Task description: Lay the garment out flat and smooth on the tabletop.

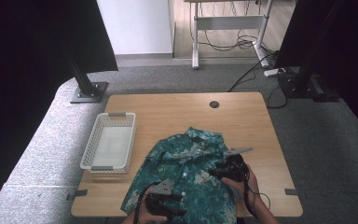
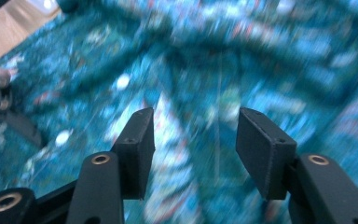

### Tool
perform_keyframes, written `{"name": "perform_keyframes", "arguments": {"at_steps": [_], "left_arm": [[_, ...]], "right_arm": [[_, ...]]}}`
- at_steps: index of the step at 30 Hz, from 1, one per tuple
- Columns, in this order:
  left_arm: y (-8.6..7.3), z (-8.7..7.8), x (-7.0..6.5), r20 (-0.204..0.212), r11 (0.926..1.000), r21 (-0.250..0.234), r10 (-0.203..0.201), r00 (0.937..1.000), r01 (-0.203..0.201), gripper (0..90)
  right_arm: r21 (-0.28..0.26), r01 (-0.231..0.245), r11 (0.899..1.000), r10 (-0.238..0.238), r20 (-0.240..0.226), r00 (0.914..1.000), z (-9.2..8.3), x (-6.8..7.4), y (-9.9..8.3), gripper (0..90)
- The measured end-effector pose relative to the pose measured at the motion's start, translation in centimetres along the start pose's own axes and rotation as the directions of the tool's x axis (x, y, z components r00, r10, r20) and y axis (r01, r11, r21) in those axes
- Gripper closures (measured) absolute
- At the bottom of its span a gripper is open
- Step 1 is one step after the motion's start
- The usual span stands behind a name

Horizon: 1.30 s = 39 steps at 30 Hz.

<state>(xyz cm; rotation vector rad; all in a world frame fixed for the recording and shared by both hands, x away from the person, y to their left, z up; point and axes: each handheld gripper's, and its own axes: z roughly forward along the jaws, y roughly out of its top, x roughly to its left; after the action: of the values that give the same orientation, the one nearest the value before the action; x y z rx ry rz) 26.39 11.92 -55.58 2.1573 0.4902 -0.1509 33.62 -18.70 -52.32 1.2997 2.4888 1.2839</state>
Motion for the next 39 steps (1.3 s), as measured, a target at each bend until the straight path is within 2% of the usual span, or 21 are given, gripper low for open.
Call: {"name": "perform_keyframes", "arguments": {"at_steps": [5, 6, 9, 12, 15, 18, 21, 24, 28, 31, 36, 39], "left_arm": [[0.1, 0.3, -0.5, 0.003, 1.0000, 0.002, 0.002, 1.0000, -0.002, 35.4], [0.1, 0.4, -0.6, -0.003, 0.9999, 0.007, 0.009, 1.0000, -0.009, 34.7], [0.2, 0.0, -0.6, -0.055, 0.9995, 0.019, 0.027, 0.9981, -0.026, 32.9], [0.1, -1.1, 0.5, -0.082, 0.9999, -0.008, -0.007, 0.9966, 0.006, 32.3], [-0.1, -2.8, 2.0, -0.118, 0.9976, -0.051, -0.053, 0.9916, 0.047, 32.1], [-0.4, -3.7, 3.0, -0.146, 0.9946, -0.074, -0.083, 0.9857, 0.073, 32.1], [-0.8, -4.0, 3.7, -0.173, 0.9936, -0.066, -0.102, 0.9797, 0.091, 32.0], [-1.1, -3.8, 3.9, -0.172, 0.9935, -0.047, -0.111, 0.9789, 0.104, 32.1], [-1.1, -3.4, 3.4, -0.160, 0.9931, -0.050, -0.113, 0.9807, 0.106, 32.3], [-1.2, -3.1, 2.5, -0.151, 0.9941, -0.049, -0.103, 0.9831, 0.097, 32.5], [-1.6, -2.7, 1.4, -0.115, 0.9913, -0.069, -0.120, 0.9861, 0.113, 33.1], [-1.7, -2.1, 0.3, -0.082, 0.9913, -0.064, -0.120, 0.9893, 0.115, 32.9]], "right_arm": [[0.033, -0.043, 0.999, 0.042, 0.033, 0.9986, 0.2, 0.3, -2.3, 43.5], [0.032, -0.051, 0.998, 0.050, 0.032, 0.9982, 0.2, 0.2, -2.5, 42.8], [0.030, -0.065, 0.997, 0.064, 0.041, 0.9971, 0.1, -0.1, -3.1, 42.6], [0.026, -0.066, 0.997, 0.065, 0.055, 0.9964, -0.1, -0.3, -3.2, 42.1], [0.027, -0.067, 0.997, 0.066, 0.055, 0.9963, -0.1, -0.4, -3.2, 42.1], [0.029, -0.064, 0.998, 0.062, 0.061, 0.9962, -0.1, -0.5, -3.1, 42.1], [0.032, -0.061, 0.998, 0.058, 0.063, 0.9963, -0.1, -0.7, -3.0, 42.0], [0.028, -0.063, 0.998, 0.061, 0.069, 0.9957, -0.2, -0.9, -3.0, 42.0], [0.028, -0.060, 0.998, 0.058, 0.073, 0.9956, -0.4, -1.2, -3.1, 41.8], [0.026, -0.059, 0.998, 0.056, 0.088, 0.9945, -0.7, -1.5, -3.2, 41.3], [0.021, -0.074, 0.997, 0.072, 0.093, 0.9931, -1.2, -2.1, -3.5, 40.5], [0.029, -0.085, 0.996, 0.081, 0.111, 0.9905, -1.6, -2.4, -3.5, 34.8]]}}
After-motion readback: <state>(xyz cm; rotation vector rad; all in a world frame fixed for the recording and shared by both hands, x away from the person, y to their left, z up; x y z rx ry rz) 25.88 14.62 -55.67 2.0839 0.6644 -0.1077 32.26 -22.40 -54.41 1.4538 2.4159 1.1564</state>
